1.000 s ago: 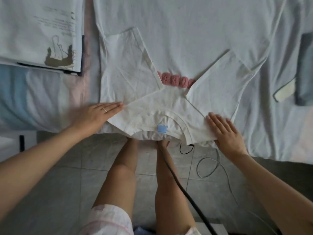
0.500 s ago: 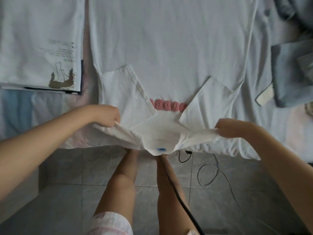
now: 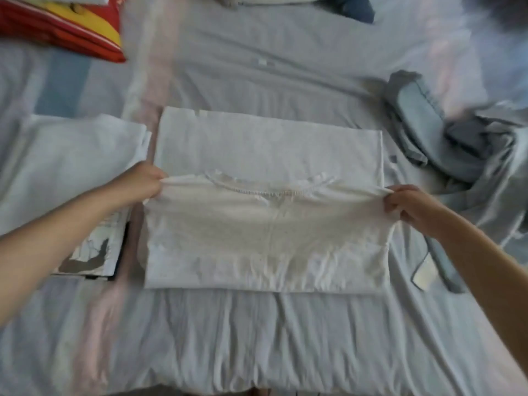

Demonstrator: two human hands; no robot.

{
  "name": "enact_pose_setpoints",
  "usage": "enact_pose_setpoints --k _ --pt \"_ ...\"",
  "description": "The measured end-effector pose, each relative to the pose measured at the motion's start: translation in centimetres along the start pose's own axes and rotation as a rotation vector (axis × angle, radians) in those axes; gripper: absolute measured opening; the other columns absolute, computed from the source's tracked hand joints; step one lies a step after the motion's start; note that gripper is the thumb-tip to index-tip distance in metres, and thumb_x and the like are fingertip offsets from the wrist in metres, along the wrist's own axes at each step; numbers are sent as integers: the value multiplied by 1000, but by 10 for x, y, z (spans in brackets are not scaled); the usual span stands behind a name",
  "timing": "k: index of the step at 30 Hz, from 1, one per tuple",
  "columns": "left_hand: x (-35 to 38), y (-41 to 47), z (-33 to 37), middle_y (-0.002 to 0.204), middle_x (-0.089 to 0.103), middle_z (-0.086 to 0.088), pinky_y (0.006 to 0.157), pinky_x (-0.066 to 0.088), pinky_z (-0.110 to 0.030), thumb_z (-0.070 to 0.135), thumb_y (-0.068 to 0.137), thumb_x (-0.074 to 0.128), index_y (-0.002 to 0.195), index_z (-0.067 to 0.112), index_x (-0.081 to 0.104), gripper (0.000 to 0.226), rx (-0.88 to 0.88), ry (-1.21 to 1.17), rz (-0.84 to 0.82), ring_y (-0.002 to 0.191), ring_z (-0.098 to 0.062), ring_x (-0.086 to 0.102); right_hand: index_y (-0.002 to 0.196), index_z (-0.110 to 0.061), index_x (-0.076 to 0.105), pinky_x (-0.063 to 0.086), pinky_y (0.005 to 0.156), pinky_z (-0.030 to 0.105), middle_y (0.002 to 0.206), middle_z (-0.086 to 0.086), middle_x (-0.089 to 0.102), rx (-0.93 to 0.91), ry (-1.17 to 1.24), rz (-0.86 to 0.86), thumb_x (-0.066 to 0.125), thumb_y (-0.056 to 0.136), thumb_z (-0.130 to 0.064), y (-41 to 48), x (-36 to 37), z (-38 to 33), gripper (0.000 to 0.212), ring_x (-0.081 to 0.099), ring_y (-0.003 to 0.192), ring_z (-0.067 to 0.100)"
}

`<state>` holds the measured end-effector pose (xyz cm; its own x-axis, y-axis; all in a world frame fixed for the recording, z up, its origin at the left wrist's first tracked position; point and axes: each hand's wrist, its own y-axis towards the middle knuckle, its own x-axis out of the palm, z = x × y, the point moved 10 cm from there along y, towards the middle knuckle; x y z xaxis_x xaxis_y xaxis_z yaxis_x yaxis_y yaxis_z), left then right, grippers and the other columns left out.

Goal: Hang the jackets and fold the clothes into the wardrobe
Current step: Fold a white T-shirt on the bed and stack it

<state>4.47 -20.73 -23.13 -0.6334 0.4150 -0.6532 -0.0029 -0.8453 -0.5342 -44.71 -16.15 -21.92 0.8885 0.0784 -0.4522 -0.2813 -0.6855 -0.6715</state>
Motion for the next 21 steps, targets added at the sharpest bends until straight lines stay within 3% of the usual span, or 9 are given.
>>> enact_pose_setpoints --k 2,4,6,7,9,11,14,17,21 --pt "-30 42 22 58 49 -12 51 31 -26 14 55 46 68 -5 63 29 75 -48 181 58 -18 44 46 -15 60 17 29 11 31 -8 36 -57 102 98 40 77 18 37 -11 -32 49 28 25 4" --pt "-40 71 35 69 57 -17 53 35 -26 17 57 46 78 -2 67 36 125 -87 286 66 -19 52 76 -15 67 30 31 12 38 -9 50 -96 196 209 42 79 15 68 -20 -48 39 40 29 2" --pt "-34 99 29 87 67 -20 62 43 -24 12 71 52 94 2 69 30 123 -128 361 81 -21 60 108 -14 67 40 44 13 71 -4 65 -150 238 263 50 83 7 104 -11 -52 37 51 50 5" --pt "-24 108 19 97 68 -16 68 44 -23 12 75 57 103 4 68 31 82 -179 388 89 -22 62 117 -17 62 39 48 12 86 -2 63 -155 214 258 55 86 0 118 -4 -49 37 50 58 6" --pt "-1 121 -2 104 66 -10 63 41 -18 20 80 69 111 3 63 35 8 -254 409 96 -23 61 123 -26 51 41 53 16 97 -1 54 -116 95 287 65 88 -17 141 15 -34 39 50 70 11" --pt "13 128 -14 109 66 -9 65 37 -20 26 83 71 112 2 62 38 -8 -297 454 100 -24 62 131 -22 48 43 72 20 110 1 53 -113 9 402 72 82 -31 153 21 -26 54 53 89 16" --pt "9 132 -18 100 62 -4 66 35 -22 26 86 68 104 12 65 23 -31 -315 490 93 -19 59 124 -24 54 48 82 29 115 4 56 -132 -75 472 74 76 -41 159 26 -27 55 58 96 23" --pt "-6 143 -20 84 65 -1 67 44 -28 19 85 69 78 14 67 9 -10 -476 480 86 -19 58 104 -20 66 42 65 26 87 3 60 -187 43 479 63 81 -16 160 21 -37 24 56 78 20" --pt "-37 151 -2 44 55 21 60 44 -22 12 85 68 64 20 59 24 54 -552 512 52 0 49 68 -24 62 39 52 17 62 -10 52 -314 213 585 60 77 -4 149 -5 -66 23 48 57 6"
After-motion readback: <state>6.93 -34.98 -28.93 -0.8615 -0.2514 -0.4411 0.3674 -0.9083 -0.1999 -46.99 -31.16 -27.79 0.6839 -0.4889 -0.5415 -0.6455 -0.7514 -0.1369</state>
